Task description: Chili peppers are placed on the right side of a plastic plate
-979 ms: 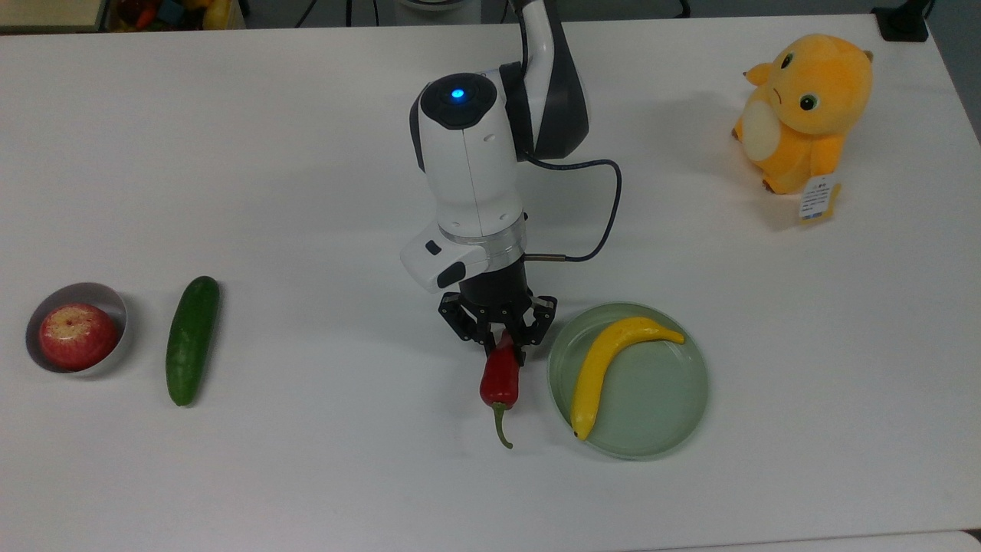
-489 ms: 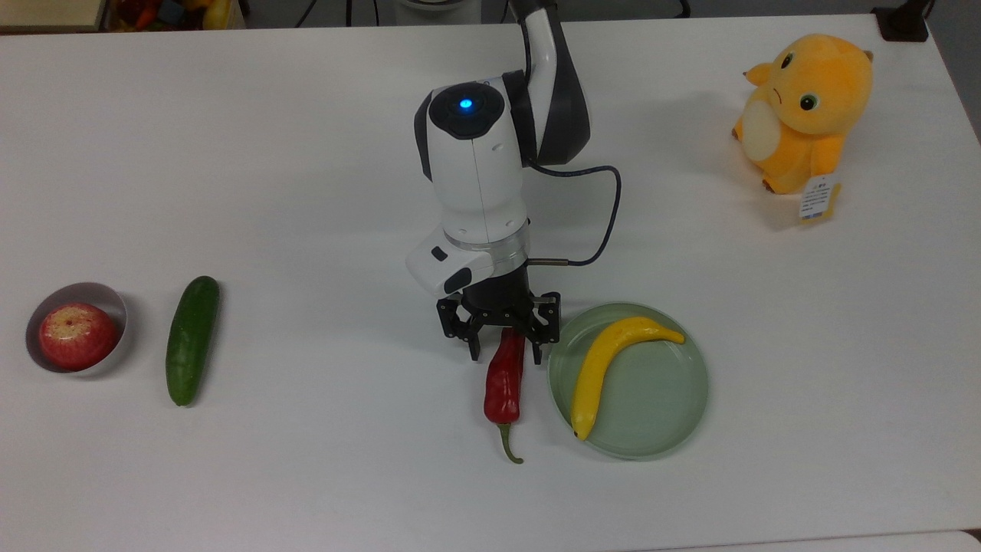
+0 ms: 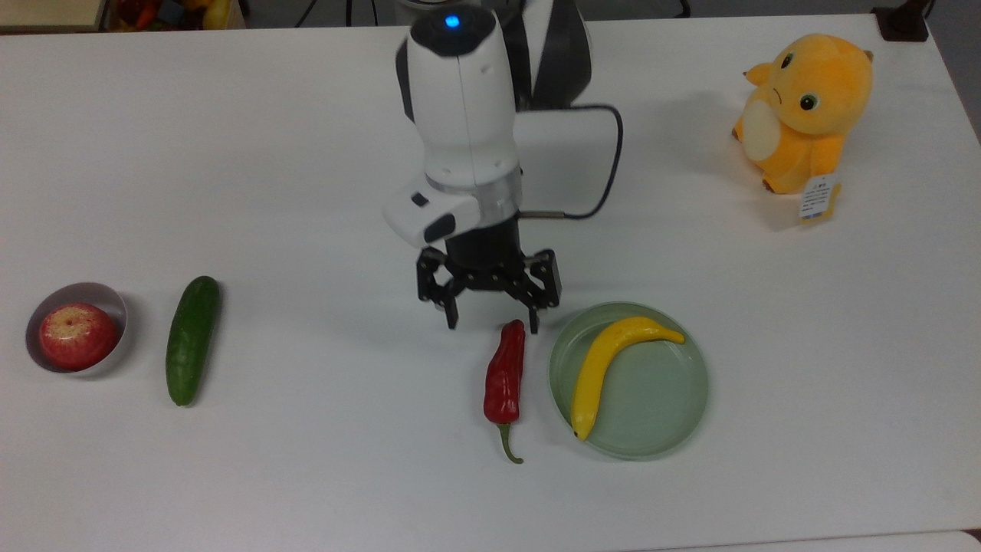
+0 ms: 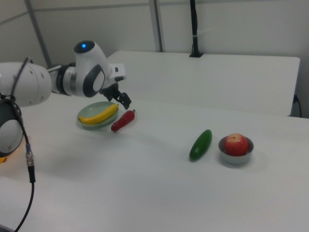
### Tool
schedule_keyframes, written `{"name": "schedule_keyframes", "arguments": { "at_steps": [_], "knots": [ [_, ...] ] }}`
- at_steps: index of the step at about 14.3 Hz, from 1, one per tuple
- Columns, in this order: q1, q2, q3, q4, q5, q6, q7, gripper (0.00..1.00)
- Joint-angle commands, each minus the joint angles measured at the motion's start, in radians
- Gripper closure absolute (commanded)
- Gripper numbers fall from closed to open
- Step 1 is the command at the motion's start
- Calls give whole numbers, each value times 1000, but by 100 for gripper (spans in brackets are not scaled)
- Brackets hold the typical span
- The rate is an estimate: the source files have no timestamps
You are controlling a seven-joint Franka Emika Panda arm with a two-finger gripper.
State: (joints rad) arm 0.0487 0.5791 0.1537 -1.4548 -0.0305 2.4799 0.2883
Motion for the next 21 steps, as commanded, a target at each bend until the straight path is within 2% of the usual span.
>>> {"name": "schedule_keyframes", "arguments": {
  "at_steps": [1,3,4,5,7,11,12,14,16,19,21],
  "knots": [
    [-24,-244,-16,-85,3,-308,23,0],
    [-24,-364,-31,-87,17,-555,25,0],
    [-17,-411,-58,-87,50,-641,37,0],
    [-15,-457,-68,-93,67,-727,90,0],
    [-12,-514,-68,-107,61,-827,135,0],
    [14,-605,-74,-162,64,-915,120,0],
    [29,-610,-86,-165,64,-915,103,0],
    [88,-625,-146,-188,69,-905,33,0],
    [132,-643,-195,-220,72,-839,-87,0],
    [135,-633,-207,-223,81,-719,-223,0],
    [135,-633,-224,-228,81,-693,-254,0]
  ]
}}
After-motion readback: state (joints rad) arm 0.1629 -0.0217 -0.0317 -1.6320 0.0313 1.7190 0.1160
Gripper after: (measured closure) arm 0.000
